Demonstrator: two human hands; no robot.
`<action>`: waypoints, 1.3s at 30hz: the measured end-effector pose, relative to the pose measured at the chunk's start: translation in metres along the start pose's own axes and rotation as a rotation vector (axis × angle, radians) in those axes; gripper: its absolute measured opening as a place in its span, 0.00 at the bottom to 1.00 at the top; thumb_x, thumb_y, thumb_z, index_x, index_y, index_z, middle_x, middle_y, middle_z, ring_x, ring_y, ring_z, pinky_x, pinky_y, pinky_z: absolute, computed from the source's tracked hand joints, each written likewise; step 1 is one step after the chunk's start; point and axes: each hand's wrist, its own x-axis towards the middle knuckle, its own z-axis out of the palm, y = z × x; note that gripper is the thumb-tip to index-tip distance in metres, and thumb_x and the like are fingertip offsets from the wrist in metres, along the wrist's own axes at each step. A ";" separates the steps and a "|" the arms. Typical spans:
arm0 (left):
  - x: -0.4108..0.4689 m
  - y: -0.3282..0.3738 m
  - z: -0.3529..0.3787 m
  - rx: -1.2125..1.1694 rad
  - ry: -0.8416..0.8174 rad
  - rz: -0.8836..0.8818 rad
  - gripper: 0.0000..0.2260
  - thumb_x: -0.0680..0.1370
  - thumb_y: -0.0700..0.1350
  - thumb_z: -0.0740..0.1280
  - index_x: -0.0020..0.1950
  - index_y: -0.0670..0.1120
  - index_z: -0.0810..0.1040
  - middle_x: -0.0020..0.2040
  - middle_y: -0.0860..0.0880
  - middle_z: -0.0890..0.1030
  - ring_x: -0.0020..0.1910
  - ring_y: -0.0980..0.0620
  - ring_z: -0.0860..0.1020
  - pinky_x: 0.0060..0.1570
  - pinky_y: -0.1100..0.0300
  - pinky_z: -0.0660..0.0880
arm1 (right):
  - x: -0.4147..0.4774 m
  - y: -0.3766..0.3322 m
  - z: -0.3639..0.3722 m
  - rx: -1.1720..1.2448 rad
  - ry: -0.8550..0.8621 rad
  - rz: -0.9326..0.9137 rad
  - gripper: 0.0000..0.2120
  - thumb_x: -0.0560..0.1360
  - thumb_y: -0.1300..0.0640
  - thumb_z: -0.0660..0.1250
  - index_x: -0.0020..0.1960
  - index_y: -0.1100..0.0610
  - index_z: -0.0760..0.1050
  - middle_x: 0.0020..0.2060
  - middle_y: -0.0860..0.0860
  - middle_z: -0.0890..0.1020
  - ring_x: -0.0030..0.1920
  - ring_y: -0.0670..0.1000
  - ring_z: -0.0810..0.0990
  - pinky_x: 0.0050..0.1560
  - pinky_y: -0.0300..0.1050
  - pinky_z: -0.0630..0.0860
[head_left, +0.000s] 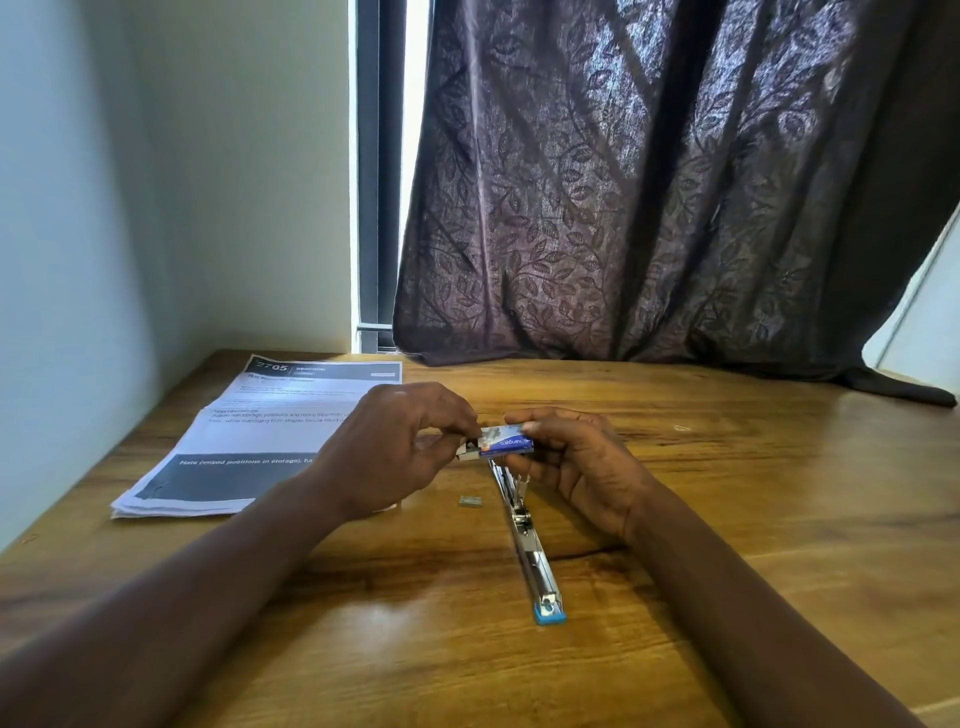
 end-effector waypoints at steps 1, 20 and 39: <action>0.000 0.000 0.000 -0.004 -0.001 0.005 0.11 0.74 0.39 0.75 0.54 0.51 0.88 0.54 0.56 0.87 0.52 0.62 0.83 0.54 0.60 0.81 | 0.000 0.000 0.000 0.005 0.006 -0.001 0.08 0.79 0.69 0.65 0.53 0.67 0.82 0.49 0.65 0.86 0.46 0.56 0.88 0.42 0.42 0.85; 0.000 0.003 0.007 -0.704 0.034 -0.569 0.10 0.76 0.37 0.74 0.56 0.45 0.85 0.51 0.45 0.86 0.49 0.48 0.86 0.49 0.54 0.84 | 0.003 -0.002 -0.002 0.020 0.014 -0.013 0.09 0.79 0.69 0.62 0.54 0.66 0.81 0.51 0.65 0.86 0.48 0.58 0.87 0.48 0.46 0.84; 0.002 0.010 0.006 -0.991 0.036 -0.793 0.18 0.66 0.42 0.78 0.55 0.41 0.84 0.46 0.42 0.87 0.43 0.48 0.86 0.47 0.56 0.85 | -0.001 0.000 0.001 0.011 -0.038 -0.035 0.10 0.75 0.71 0.69 0.56 0.66 0.81 0.52 0.65 0.85 0.47 0.56 0.87 0.42 0.41 0.85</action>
